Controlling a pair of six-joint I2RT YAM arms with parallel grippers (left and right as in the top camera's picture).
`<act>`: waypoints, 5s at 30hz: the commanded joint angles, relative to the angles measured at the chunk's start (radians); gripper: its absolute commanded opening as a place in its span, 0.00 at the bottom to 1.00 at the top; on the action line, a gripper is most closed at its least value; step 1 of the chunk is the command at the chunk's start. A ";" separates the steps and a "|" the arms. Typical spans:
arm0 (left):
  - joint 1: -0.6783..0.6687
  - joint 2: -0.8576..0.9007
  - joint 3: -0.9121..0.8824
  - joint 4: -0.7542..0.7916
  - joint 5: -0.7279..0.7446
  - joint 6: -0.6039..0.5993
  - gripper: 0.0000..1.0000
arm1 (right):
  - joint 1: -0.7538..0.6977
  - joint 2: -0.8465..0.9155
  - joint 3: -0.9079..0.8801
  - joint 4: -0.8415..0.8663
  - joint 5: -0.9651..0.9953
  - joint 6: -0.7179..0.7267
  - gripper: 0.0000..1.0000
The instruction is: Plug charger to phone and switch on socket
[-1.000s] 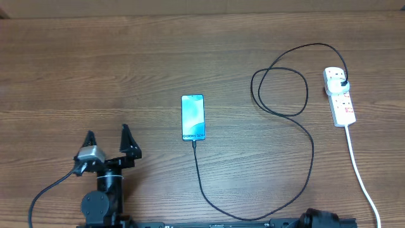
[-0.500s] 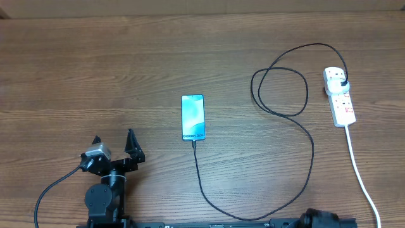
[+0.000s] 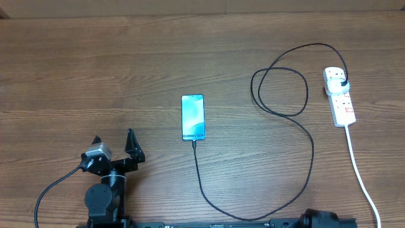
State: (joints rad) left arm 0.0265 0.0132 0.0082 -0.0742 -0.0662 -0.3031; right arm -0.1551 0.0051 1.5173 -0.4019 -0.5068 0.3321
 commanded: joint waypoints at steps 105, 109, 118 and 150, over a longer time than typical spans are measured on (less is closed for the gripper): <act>0.006 -0.007 -0.003 0.001 0.007 0.023 1.00 | 0.057 0.013 -1.509 0.325 0.416 -0.206 1.00; 0.006 -0.007 -0.003 0.001 0.007 0.023 1.00 | 0.058 0.013 -1.509 0.325 0.416 -0.206 1.00; 0.006 -0.007 -0.003 0.004 -0.020 0.118 1.00 | 0.058 0.013 -1.509 0.325 0.416 -0.206 1.00; 0.006 -0.007 -0.003 0.001 0.011 0.326 1.00 | 0.058 -0.001 -1.509 0.325 0.416 -0.206 1.00</act>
State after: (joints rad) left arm 0.0265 0.0132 0.0082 -0.0750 -0.0628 -0.0013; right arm -0.1028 0.0166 0.0185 -0.0822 -0.0967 0.1303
